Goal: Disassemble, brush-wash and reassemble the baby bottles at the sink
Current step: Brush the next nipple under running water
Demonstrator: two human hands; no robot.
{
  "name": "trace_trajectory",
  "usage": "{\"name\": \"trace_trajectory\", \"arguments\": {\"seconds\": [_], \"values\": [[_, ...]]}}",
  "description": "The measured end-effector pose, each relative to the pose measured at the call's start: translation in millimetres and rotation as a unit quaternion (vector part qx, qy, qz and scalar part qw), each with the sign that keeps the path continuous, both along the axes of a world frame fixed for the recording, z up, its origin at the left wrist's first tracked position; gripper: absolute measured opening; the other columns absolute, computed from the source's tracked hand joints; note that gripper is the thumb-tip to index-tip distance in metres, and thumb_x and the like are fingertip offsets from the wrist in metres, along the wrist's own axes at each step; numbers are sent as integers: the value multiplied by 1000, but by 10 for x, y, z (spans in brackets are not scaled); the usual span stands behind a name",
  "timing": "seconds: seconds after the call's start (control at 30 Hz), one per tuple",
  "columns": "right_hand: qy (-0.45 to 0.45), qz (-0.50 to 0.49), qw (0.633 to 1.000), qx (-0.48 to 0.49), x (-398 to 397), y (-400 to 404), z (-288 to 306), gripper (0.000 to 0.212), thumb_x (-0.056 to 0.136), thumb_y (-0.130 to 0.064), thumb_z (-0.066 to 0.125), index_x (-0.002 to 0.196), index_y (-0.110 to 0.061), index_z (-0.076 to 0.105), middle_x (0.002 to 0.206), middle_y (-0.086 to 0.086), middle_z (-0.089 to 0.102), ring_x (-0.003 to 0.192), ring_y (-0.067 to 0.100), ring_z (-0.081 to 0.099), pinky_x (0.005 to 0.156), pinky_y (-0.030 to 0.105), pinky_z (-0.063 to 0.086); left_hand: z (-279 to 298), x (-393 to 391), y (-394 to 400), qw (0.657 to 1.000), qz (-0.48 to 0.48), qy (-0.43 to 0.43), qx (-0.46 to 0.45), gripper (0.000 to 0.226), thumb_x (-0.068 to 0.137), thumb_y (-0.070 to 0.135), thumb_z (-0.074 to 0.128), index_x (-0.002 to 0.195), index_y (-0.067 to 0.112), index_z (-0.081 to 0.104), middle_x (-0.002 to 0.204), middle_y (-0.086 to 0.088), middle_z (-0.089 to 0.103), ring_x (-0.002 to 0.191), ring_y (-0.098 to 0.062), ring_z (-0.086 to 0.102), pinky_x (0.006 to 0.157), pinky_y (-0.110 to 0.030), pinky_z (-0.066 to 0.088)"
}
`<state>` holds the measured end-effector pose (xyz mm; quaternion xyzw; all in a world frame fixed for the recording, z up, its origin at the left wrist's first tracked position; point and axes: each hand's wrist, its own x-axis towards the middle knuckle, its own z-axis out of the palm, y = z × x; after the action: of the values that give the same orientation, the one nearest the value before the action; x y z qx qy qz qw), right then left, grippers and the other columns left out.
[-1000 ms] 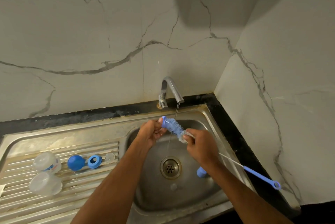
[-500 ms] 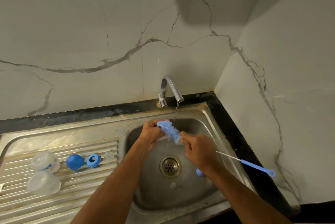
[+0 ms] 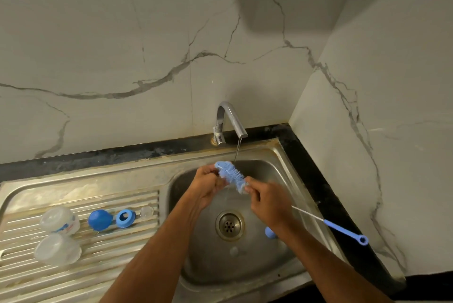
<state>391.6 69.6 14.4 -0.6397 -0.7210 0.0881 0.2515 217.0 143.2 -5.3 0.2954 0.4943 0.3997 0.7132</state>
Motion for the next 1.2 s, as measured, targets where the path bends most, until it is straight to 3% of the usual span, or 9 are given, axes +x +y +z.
{"name": "trace_trajectory", "arguments": {"seconds": [0.1,0.23,0.43,0.53,0.67,0.83,0.93,1.1,1.2], "values": [[28,-52,998,-14,29,14,-26,23,96,-26,61,116,-20,70,88,-5,75,69,0,62,58,13,48,10,19,-33,1000,-16,-14,-18,29,97,-6,51,112,8,72,113,-15,73,107,-31,70,87,-44,60],[3,-9,1000,-5,-63,-65,-97,24,96,-28,60,117,-21,70,87,-4,76,71,5,67,62,22,56,31,-9,-26,999,-5,-50,-14,29,97,-7,51,119,0,68,112,-19,73,107,-33,70,91,-44,59],[7,-31,999,0,-22,-25,-108,29,97,-30,59,121,-19,69,93,-4,76,78,5,68,64,15,51,43,8,-50,998,1,-57,-5,26,94,-9,58,118,-4,66,114,-19,73,105,-29,72,86,-36,61],[11,-49,999,1,7,-20,-94,28,96,-28,62,121,-18,70,94,-4,76,77,4,68,62,5,40,33,15,-44,999,6,-49,-11,29,92,-16,56,114,-2,69,112,-16,73,101,-26,72,81,-33,62],[-13,-24,1000,7,-16,-33,-86,29,96,-28,61,122,-18,69,92,-2,76,73,5,67,62,15,51,2,7,-52,999,4,-48,-17,34,90,-19,54,107,4,71,114,-15,72,108,-28,69,95,-42,56],[-6,-5,1000,17,-22,-26,-81,22,96,-26,60,114,-19,71,84,-1,75,67,9,66,57,24,54,-61,6,-29,1000,1,-29,-3,33,90,-18,55,110,3,70,119,-20,70,113,-33,67,94,-42,56],[5,-56,998,15,-22,-6,-77,23,96,-25,61,115,-17,71,84,-1,75,65,4,61,55,15,46,-21,29,-14,1000,5,-6,14,31,90,-16,58,107,5,71,112,-15,72,111,-31,68,97,-42,55],[-7,12,1000,10,-17,-10,-114,29,97,-33,56,121,-20,68,87,-5,76,70,5,67,61,24,57,-44,-39,-6,999,18,-28,-8,35,90,-17,54,116,0,68,116,-18,71,109,-28,69,92,-40,58],[8,-38,999,28,-18,9,-76,23,95,-26,63,114,-17,72,84,-3,75,65,2,62,55,12,45,-67,-11,-13,1000,8,-27,-8,35,90,-17,54,117,1,68,121,-19,70,113,-30,67,92,-38,57]]}}
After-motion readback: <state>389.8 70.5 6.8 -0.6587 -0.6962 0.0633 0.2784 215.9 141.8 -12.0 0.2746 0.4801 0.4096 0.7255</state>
